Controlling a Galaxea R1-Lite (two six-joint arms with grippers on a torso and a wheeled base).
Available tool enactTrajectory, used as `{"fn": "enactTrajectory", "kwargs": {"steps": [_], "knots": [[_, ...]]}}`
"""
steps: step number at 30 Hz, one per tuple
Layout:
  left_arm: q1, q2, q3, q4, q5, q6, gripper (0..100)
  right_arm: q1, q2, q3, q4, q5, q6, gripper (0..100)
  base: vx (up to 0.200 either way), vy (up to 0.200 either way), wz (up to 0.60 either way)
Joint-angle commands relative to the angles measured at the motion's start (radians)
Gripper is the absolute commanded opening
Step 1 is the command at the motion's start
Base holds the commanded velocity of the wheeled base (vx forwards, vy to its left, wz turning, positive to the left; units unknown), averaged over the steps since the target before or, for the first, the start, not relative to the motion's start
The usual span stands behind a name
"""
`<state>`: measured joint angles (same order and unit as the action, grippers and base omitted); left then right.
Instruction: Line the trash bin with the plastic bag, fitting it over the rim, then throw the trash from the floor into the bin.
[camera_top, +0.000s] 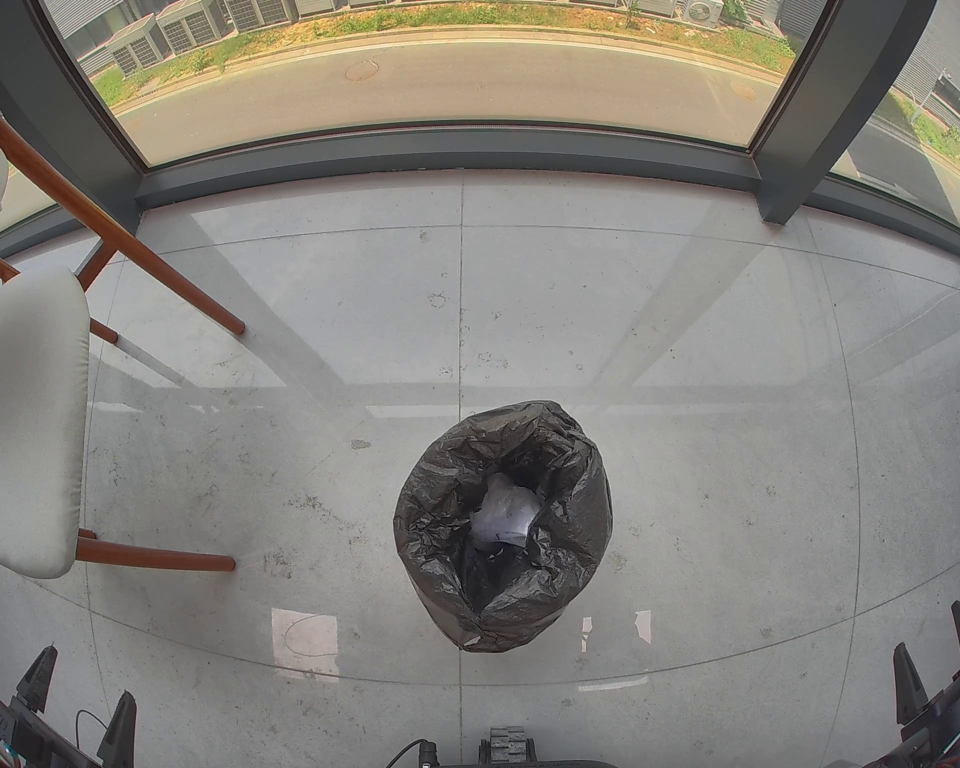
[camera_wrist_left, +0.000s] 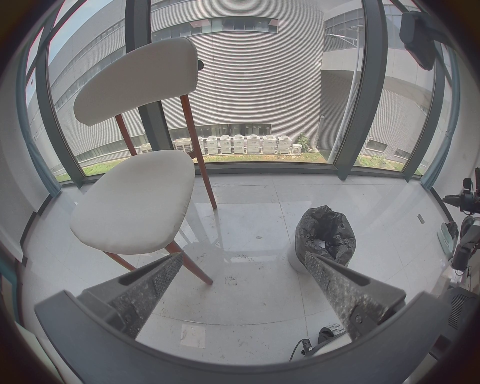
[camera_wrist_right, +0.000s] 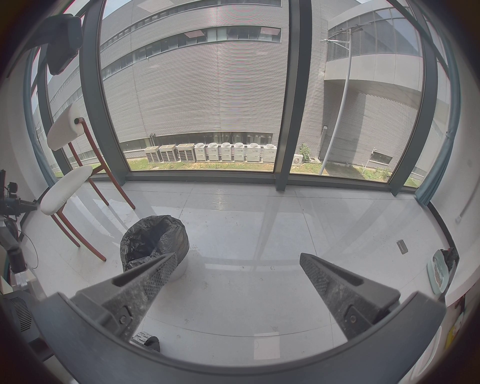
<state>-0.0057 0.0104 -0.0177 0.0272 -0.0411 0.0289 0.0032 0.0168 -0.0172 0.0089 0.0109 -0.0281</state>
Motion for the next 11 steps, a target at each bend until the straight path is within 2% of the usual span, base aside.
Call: {"fn": "enactTrajectory", "kwargs": {"steps": [1,11], "knots": [[0.001,0.006,0.01,-0.001,0.0,0.0,100,0.0,-0.009,0.016,0.0,-0.003,0.0,100,0.0,0.0,0.0],[0.001,0.005,0.018,-0.03,0.004,-0.004,100,0.0,-0.009,0.016,-0.001,-0.006,0.0,100,0.0,0.0,0.0]]}}
